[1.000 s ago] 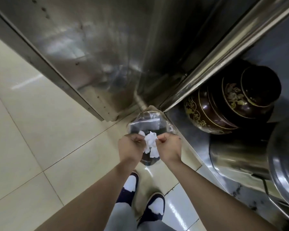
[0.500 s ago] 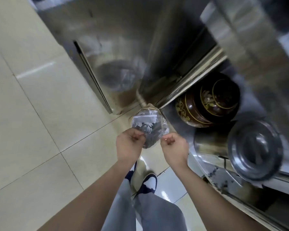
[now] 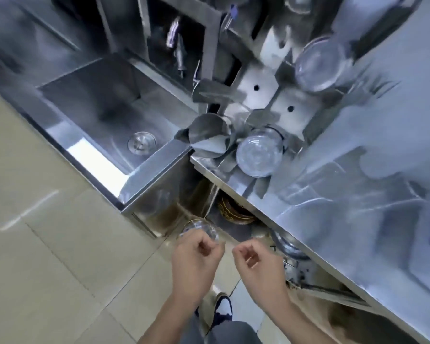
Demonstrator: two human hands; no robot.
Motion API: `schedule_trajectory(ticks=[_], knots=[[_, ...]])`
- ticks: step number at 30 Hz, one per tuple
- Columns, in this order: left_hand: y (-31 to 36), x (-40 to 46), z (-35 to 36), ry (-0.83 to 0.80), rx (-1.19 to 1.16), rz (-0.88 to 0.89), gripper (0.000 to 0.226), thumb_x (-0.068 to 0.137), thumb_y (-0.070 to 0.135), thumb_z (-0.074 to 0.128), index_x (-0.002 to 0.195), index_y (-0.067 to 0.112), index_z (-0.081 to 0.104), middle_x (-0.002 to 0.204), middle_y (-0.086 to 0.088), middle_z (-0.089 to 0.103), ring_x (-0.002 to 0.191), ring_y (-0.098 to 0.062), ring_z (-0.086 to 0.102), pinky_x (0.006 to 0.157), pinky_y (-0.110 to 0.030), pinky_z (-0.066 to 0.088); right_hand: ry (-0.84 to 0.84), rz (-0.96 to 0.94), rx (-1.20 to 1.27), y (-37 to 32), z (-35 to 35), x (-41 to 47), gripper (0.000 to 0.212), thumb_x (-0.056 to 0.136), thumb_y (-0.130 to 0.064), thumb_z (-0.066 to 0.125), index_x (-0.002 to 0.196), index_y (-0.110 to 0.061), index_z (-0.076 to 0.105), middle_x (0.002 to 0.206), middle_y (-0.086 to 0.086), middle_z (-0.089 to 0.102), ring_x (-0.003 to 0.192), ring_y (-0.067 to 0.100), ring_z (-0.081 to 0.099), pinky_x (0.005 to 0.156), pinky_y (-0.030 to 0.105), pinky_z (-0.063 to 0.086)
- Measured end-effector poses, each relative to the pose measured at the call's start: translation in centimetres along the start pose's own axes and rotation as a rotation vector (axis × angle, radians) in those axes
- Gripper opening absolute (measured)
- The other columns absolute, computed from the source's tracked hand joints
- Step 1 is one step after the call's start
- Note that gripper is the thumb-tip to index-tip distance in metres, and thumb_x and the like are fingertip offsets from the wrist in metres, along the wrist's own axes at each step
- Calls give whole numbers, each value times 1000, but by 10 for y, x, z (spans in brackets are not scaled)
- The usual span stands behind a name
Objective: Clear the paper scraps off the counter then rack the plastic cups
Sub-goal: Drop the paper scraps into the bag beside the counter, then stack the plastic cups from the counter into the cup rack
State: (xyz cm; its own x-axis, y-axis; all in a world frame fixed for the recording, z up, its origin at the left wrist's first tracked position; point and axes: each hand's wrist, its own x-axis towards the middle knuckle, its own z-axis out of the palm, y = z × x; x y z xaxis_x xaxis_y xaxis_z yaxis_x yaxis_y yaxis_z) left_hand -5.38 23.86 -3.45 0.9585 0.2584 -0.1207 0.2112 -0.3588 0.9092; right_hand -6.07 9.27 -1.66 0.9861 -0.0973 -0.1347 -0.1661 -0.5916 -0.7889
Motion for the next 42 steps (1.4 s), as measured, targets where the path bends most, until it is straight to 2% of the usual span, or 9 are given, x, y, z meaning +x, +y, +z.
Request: schedule_trajectory(ticks=[6,10,13,19,24,28,31,36,42], knots=[[62,5,12,-169,8,153,31,76,23,84,65,31,56,67,6,62,60,-16,65,58,-37,57,234,69,40,-8,-66,-17,21,79,-14,77,69,-28,66,66,-5,67,61,13,62,57,27,52],[94,5,31,-318,50,308,35,74,16,88,75,37,61,78,11,66,70,-6,68,64,-20,56,414,79,69,-7,-107,-26,26,78,-8,77,69,-29,65,71,-7,68,65,13,65,60,27,53],[115,0,51,-412,47,331,32,74,15,88,85,35,67,87,13,69,81,-5,69,70,-7,50,534,103,74,-4,-132,-29,26,78,-8,77,71,-31,64,80,-9,68,68,13,67,59,20,52],[148,-2,80,-443,50,340,45,76,20,87,100,46,59,104,23,67,99,8,64,81,-5,46,663,196,116,9,-175,-24,20,80,-13,76,82,-31,67,89,-12,69,84,11,64,69,7,44],[162,2,105,-380,104,326,44,80,19,86,116,28,62,108,20,64,105,26,51,83,6,39,636,184,163,32,-202,-13,16,82,-12,74,91,-25,69,91,-5,70,86,10,63,73,5,44],[171,-1,119,-301,104,274,34,80,19,85,101,35,64,102,23,66,100,15,58,83,-5,41,631,136,217,52,-220,-3,15,84,-5,71,85,-20,70,86,-5,72,85,9,64,74,13,49],[172,-6,131,-203,95,258,39,79,10,85,80,41,62,85,18,71,93,9,63,79,-1,43,588,125,244,68,-230,7,19,84,-3,71,79,-21,69,79,-7,72,81,10,65,70,12,48],[161,-9,136,-124,72,163,31,78,5,85,71,29,67,83,11,71,81,-11,67,76,-26,53,485,115,243,83,-232,21,19,83,-4,71,77,-23,69,78,-6,72,80,12,65,71,18,50],[154,6,132,-104,-15,49,26,77,-1,84,67,18,69,73,2,70,77,-26,69,73,-29,52,437,117,213,84,-227,34,22,84,-3,70,78,-24,69,78,-9,73,81,10,65,70,13,49]])
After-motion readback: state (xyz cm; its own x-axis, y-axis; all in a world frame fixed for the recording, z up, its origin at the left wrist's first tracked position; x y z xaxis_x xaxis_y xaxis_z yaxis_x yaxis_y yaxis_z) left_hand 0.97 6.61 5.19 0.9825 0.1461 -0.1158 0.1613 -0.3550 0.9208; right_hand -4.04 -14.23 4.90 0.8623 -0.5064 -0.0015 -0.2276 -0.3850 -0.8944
